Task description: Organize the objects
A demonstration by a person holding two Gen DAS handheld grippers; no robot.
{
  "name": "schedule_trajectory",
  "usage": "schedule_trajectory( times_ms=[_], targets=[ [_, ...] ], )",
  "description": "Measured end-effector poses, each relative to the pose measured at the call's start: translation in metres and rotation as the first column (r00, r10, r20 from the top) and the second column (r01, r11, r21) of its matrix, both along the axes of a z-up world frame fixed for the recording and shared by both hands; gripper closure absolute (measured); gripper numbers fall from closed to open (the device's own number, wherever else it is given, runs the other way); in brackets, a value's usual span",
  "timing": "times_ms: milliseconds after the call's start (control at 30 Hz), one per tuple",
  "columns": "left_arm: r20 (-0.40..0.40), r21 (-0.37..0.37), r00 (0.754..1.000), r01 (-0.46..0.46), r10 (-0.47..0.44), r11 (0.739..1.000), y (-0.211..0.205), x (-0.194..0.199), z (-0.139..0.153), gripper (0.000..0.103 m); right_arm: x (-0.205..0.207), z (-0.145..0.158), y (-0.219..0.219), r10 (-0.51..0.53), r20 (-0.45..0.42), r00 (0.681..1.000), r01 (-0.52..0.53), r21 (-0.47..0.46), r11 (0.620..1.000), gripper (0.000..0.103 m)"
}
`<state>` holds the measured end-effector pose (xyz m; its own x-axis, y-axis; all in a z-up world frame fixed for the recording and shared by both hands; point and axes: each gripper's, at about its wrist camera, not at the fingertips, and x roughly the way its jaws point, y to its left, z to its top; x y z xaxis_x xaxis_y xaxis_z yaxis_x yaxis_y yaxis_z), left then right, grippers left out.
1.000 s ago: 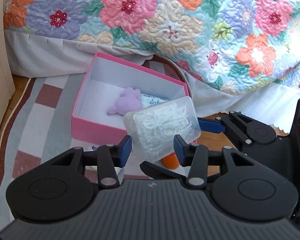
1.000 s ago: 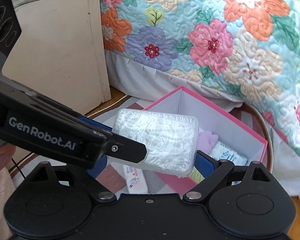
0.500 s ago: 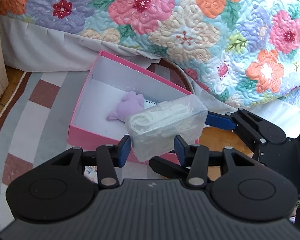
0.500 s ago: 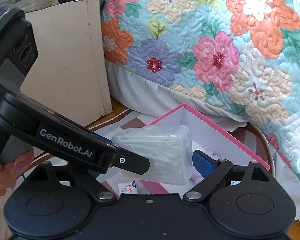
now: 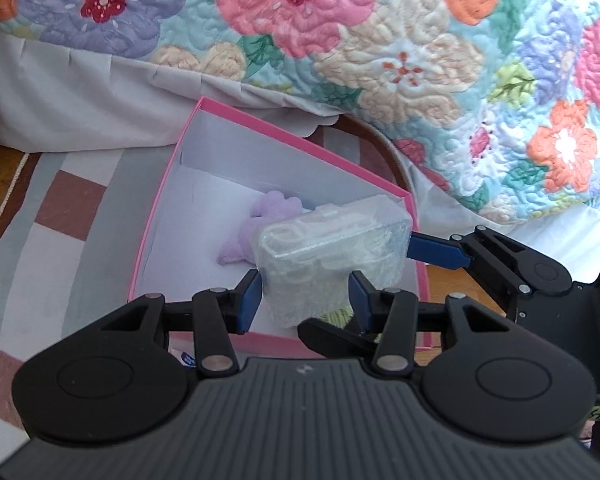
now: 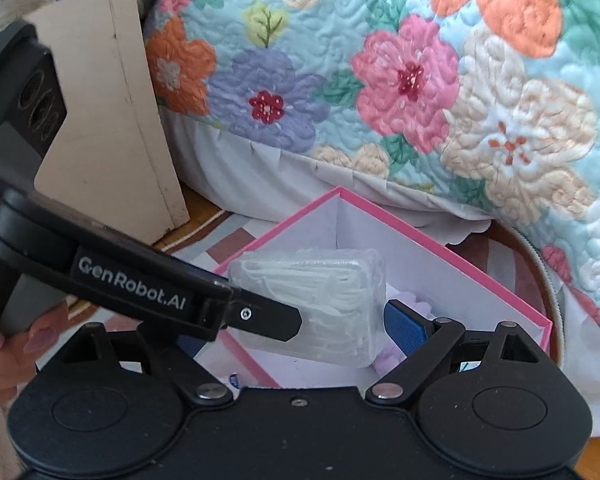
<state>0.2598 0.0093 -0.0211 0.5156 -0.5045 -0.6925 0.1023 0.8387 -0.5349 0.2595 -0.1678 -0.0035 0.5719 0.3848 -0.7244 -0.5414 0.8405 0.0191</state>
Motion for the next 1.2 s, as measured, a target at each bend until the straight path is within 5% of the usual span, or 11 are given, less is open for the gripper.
schedule_trajectory(
  times_ms=[333, 767, 1200],
  targets=[
    [-0.035, -0.022, 0.999, 0.014, -0.015, 1.0, -0.002, 0.017, -0.037, 0.057, 0.015, -0.032, -0.006, -0.03, -0.054, 0.998, 0.031, 0.007, 0.999, 0.011],
    [0.019, 0.139, 1.0, 0.021, -0.024, 0.99, -0.009, 0.03, -0.05, 0.059, 0.048, -0.072, -0.039, -0.166, -0.319, 0.933, 0.23, 0.175, 0.957, 0.051],
    [0.016, 0.193, 0.998, 0.056, -0.06, 0.98, -0.025, 0.039, -0.064, 0.06, 0.052, -0.102, -0.046, -0.222, -0.396, 0.891, 0.31, 0.172, 0.935, 0.055]
  ],
)
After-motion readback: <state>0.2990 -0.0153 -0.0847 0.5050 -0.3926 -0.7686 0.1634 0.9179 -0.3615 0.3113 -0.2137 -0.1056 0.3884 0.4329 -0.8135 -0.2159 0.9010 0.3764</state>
